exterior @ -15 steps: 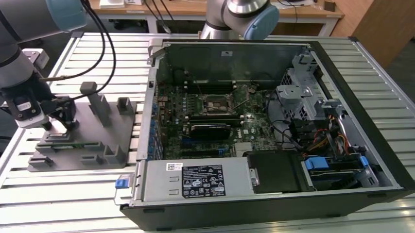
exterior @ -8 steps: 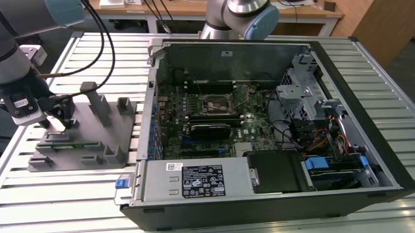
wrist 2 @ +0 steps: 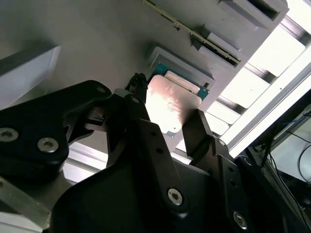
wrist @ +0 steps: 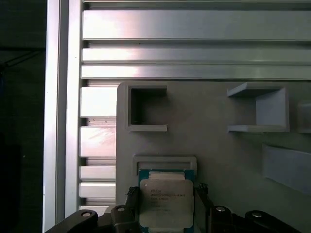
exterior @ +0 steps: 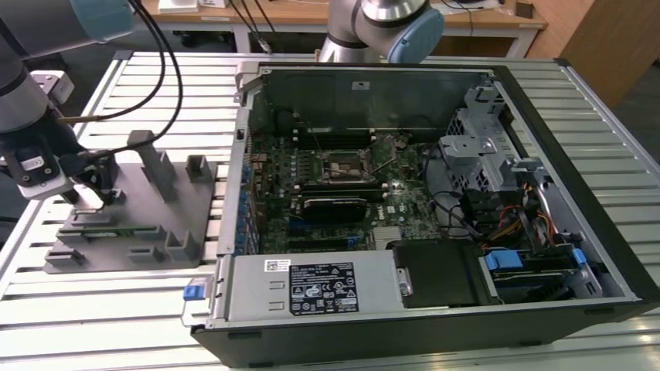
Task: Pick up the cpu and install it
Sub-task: 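Pick up the cpu and move it towards the insertion slot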
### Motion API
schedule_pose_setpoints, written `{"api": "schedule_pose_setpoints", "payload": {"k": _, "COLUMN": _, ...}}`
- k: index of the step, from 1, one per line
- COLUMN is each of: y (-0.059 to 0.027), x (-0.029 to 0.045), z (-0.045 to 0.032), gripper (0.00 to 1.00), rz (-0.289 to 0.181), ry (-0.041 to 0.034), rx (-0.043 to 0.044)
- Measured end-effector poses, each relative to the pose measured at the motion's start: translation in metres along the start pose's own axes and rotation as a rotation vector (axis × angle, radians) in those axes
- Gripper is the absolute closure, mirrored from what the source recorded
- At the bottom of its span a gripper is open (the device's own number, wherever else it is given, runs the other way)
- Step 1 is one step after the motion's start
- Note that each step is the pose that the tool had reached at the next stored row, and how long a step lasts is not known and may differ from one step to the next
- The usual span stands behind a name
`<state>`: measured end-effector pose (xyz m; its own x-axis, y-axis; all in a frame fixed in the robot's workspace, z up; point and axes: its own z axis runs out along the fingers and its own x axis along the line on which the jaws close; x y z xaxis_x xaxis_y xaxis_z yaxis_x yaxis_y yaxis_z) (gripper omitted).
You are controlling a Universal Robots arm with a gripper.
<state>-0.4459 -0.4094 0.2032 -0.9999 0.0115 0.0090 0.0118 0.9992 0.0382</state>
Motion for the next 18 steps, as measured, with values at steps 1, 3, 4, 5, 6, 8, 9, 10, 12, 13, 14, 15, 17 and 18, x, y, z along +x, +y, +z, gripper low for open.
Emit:
{"api": "schedule_pose_setpoints", "payload": {"k": 1, "y": 0.0000, "x": 0.0000, "z": -0.0007, "gripper": 0.46, "rz": 0.000, "ry": 0.0000, "rx": 0.0000}}
{"api": "schedule_pose_setpoints", "payload": {"k": 3, "y": 0.0001, "x": 0.0000, "z": -0.0021, "gripper": 0.46, "rz": 0.000, "ry": -0.0002, "rx": -0.0001}}
{"api": "schedule_pose_setpoints", "payload": {"k": 4, "y": 0.0001, "x": 0.0000, "z": -0.0027, "gripper": 0.46, "rz": 0.000, "ry": -0.0003, "rx": -0.0001}}
{"api": "schedule_pose_setpoints", "payload": {"k": 5, "y": 0.0002, "x": 0.0001, "z": -0.0033, "gripper": 0.46, "rz": 0.000, "ry": -0.0003, "rx": -0.0001}}
{"api": "schedule_pose_setpoints", "payload": {"k": 6, "y": 0.0002, "x": 0.0001, "z": -0.0039, "gripper": 0.46, "rz": 0.000, "ry": -0.0003, "rx": -0.0001}}
{"api": "schedule_pose_setpoints", "payload": {"k": 8, "y": 0.0002, "x": 0.0001, "z": -0.0051, "gripper": 0.46, "rz": 0.000, "ry": -0.0004, "rx": -0.0001}}
{"api": "schedule_pose_setpoints", "payload": {"k": 9, "y": 0.0003, "x": 0.0002, "z": -0.0058, "gripper": 0.46, "rz": 0.000, "ry": -0.0004, "rx": -0.0001}}
{"api": "schedule_pose_setpoints", "payload": {"k": 10, "y": 0.0003, "x": 0.0002, "z": -0.0064, "gripper": 0.46, "rz": 0.000, "ry": -0.0004, "rx": -0.0002}}
{"api": "schedule_pose_setpoints", "payload": {"k": 12, "y": 0.0004, "x": 0.0002, "z": -0.0078, "gripper": 0.46, "rz": 0.000, "ry": -0.0004, "rx": -0.0001}}
{"api": "schedule_pose_setpoints", "payload": {"k": 13, "y": 0.0004, "x": 0.0002, "z": -0.0084, "gripper": 0.46, "rz": 0.000, "ry": -0.0004, "rx": -0.0001}}
{"api": "schedule_pose_setpoints", "payload": {"k": 14, "y": 0.0005, "x": 0.0002, "z": -0.0091, "gripper": 0.46, "rz": 0.000, "ry": -0.0004, "rx": -0.0001}}
{"api": "schedule_pose_setpoints", "payload": {"k": 15, "y": 0.0005, "x": 0.0002, "z": -0.0097, "gripper": 0.46, "rz": 0.000, "ry": -0.0005, "rx": -0.0001}}
{"api": "schedule_pose_setpoints", "payload": {"k": 17, "y": 0.0006, "x": 0.0002, "z": -0.0110, "gripper": 0.46, "rz": 0.000, "ry": -0.0005, "rx": -0.0001}}
{"api": "schedule_pose_setpoints", "payload": {"k": 18, "y": 0.0007, "x": 0.0003, "z": -0.0116, "gripper": 0.46, "rz": 0.000, "ry": -0.0006, "rx": -0.0001}}
